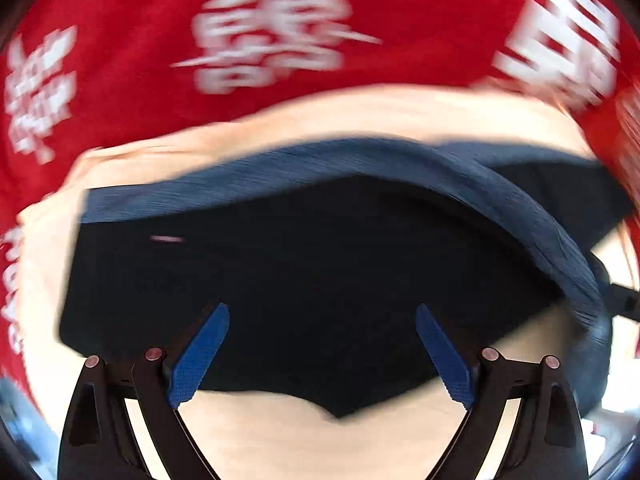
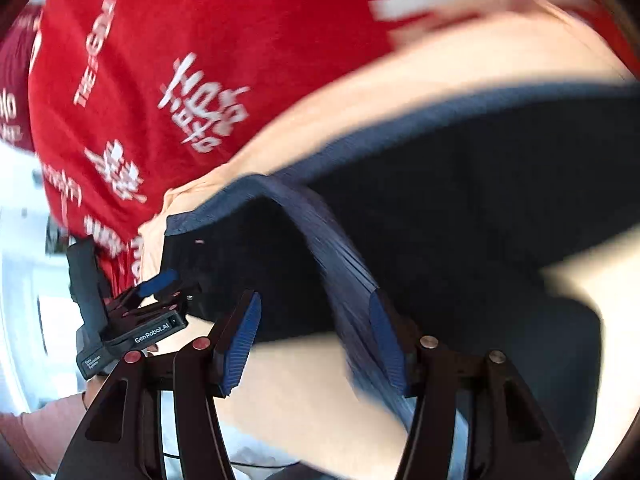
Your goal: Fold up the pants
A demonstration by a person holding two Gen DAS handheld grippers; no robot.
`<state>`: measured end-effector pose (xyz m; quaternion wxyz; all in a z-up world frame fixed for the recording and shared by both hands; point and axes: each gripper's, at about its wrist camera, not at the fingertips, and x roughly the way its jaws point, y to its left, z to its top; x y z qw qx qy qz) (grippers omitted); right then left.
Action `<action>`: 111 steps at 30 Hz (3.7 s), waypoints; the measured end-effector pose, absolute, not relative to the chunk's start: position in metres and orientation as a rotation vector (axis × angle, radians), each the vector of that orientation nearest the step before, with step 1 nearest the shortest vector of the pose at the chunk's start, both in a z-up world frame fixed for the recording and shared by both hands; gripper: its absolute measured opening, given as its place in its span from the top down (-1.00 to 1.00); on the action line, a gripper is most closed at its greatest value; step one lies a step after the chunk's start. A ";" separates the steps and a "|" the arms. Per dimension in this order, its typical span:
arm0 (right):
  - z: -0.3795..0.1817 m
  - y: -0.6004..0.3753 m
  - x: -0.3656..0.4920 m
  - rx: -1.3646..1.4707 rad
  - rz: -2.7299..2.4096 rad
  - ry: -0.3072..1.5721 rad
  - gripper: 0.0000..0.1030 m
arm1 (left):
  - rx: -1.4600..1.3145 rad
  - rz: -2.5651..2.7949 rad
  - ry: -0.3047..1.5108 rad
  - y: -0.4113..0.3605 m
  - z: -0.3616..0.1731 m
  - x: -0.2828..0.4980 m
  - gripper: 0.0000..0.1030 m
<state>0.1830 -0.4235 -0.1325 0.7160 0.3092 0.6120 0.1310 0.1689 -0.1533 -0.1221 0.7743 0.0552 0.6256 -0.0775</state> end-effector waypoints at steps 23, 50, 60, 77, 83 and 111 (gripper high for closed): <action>-0.209 -0.509 -0.079 1.121 -0.204 1.284 -0.18 | 0.352 -0.350 1.324 -0.266 -0.167 0.127 -0.90; -0.130 -0.555 0.037 1.085 0.211 1.180 0.94 | 0.275 -0.291 1.414 -0.281 -0.173 0.178 -0.96; -0.067 -0.653 0.240 0.678 0.208 1.129 0.94 | 0.159 -0.190 1.375 -0.294 -0.156 0.237 -0.96; -0.128 -0.643 0.253 0.677 0.129 1.358 -0.02 | 0.055 -0.002 1.371 -0.257 -0.120 0.241 -0.96; -0.195 -0.654 0.237 0.960 0.055 1.324 0.08 | 0.071 0.098 1.375 -0.232 -0.144 0.240 -0.96; -0.195 -0.358 0.192 0.975 0.579 1.465 0.25 | 0.150 0.303 1.322 -0.013 -0.148 0.243 -0.96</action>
